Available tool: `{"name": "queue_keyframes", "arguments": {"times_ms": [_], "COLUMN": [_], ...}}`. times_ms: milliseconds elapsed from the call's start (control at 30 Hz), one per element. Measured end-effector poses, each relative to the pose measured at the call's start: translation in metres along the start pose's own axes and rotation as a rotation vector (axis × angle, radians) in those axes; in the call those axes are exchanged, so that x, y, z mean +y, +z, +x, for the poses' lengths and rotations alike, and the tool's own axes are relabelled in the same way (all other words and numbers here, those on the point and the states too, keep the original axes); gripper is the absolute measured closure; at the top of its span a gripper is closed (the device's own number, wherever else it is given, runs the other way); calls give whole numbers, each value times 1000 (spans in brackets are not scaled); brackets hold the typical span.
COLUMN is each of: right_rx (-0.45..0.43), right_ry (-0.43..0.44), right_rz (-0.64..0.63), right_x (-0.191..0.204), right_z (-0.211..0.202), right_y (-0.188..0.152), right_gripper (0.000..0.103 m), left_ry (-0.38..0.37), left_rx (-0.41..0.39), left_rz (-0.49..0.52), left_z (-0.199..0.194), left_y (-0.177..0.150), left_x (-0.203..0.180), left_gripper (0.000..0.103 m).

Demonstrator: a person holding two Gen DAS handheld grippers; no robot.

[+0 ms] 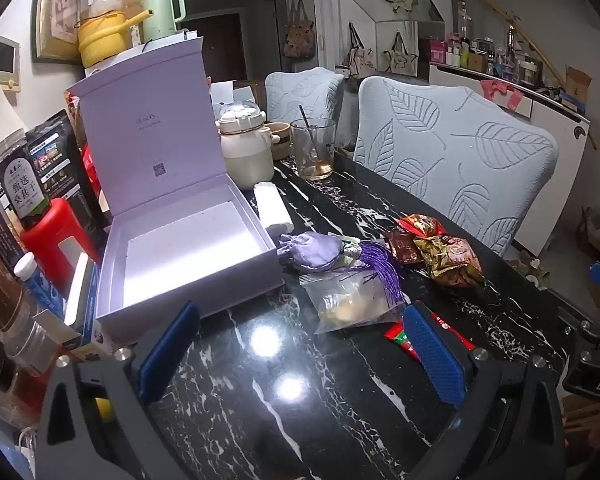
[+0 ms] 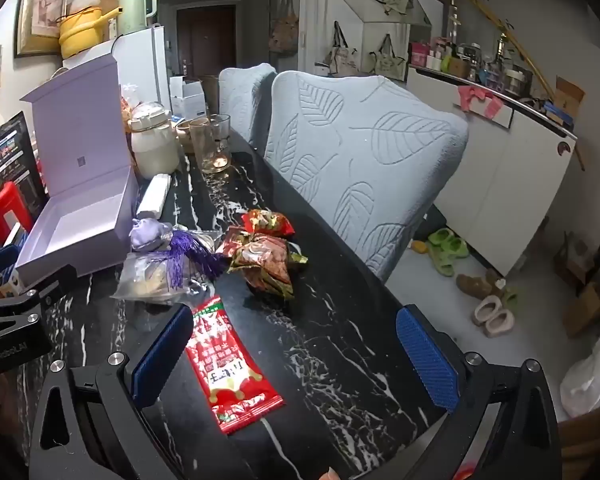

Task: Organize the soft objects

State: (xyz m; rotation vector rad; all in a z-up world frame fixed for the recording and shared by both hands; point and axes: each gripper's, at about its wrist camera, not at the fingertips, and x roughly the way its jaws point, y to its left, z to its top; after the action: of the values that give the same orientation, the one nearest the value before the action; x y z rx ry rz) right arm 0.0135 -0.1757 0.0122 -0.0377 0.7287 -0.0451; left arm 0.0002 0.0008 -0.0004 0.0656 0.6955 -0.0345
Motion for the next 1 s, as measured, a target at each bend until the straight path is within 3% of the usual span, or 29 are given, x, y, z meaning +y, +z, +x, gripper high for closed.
{"name": "queue_keyframes", "arguments": {"times_ms": [267,333,1000], "right_rx": [-8,-6,-18], "right_ry": [-2,-1,0], "right_rz": [1,3,-19], "right_x": [0,0,2], "right_z": [-2,-1,-1], "right_y": [0,0,0], "right_gripper": [0,0,0], "left_ry": [10,-17,-20], "left_rx": [1,-8,-5], "left_rz": [23,19,18], "left_z": [-7,-4,-6], "left_y": [4,0,-2], "left_x": [-13,-4,0], "left_gripper": [0,0,0]}}
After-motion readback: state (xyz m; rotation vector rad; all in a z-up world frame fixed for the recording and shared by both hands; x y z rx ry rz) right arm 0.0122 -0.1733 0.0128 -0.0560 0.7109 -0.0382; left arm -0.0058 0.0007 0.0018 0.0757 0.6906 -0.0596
